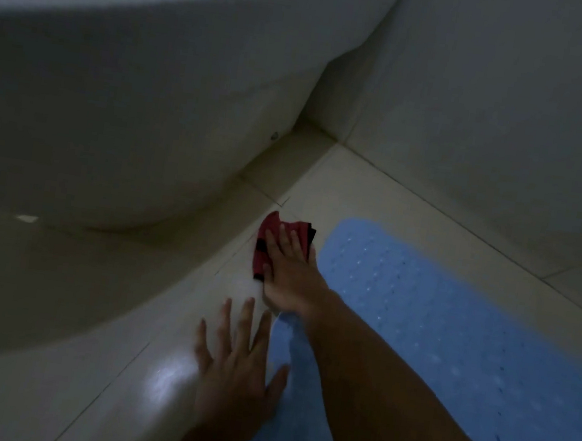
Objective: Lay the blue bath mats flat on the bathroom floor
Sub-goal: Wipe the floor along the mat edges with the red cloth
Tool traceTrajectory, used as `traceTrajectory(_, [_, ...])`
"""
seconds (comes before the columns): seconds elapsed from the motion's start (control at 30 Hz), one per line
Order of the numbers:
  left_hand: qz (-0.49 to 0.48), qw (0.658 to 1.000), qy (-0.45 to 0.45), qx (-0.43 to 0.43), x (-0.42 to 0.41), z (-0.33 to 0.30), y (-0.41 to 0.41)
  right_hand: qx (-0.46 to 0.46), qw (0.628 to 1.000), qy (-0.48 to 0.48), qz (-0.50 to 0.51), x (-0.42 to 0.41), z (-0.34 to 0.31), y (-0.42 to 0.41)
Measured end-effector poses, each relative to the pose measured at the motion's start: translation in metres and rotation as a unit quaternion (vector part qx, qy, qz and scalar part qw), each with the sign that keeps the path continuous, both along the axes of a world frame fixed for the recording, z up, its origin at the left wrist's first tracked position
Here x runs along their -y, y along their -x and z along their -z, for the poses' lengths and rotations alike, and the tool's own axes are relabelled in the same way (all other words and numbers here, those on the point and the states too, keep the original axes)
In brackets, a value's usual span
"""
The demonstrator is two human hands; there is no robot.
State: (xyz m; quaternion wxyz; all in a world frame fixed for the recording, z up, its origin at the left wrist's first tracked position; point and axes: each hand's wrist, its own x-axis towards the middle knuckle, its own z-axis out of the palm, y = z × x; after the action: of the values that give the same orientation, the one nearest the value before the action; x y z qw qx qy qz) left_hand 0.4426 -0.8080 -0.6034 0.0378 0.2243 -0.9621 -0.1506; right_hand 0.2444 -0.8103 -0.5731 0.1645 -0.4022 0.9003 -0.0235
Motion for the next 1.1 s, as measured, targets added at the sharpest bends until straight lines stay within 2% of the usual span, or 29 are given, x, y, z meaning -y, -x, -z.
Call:
traceTrajectory(0.2, [0.011,1.0,0.012,-0.008,0.003,0.001,0.099,0.033,0.998,0.0,0.047,0.005,0.004,0.082])
traceTrajectory(0.37, [0.002,0.999,0.045,0.011,0.005,0.006,0.107,0.007,0.998,0.017,0.058,0.008,0.01,0.12])
traceTrajectory(0.53, [-0.01,0.998,0.032,0.045,0.002,0.003,0.112,0.0,0.998,0.008,0.055,-0.003,0.004,0.168])
traceTrajectory(0.67, [-0.009,0.998,0.049,0.05,0.003,0.004,0.112,-0.049,0.991,-0.004,0.122,-0.052,-0.012,0.206])
traceTrajectory(0.83, [-0.007,0.998,0.035,0.045,0.004,0.004,0.115,-0.115,0.957,-0.05,0.26,-0.182,-0.022,0.234])
traceTrajectory(0.97, [-0.009,0.998,0.032,0.052,0.005,0.004,0.115,-0.084,0.934,0.051,0.344,-0.23,-0.015,0.216])
traceTrajectory(1.1, [-0.01,0.997,0.023,0.067,0.004,-0.004,0.118,-0.124,0.912,0.195,0.34,-0.188,-0.014,0.189])
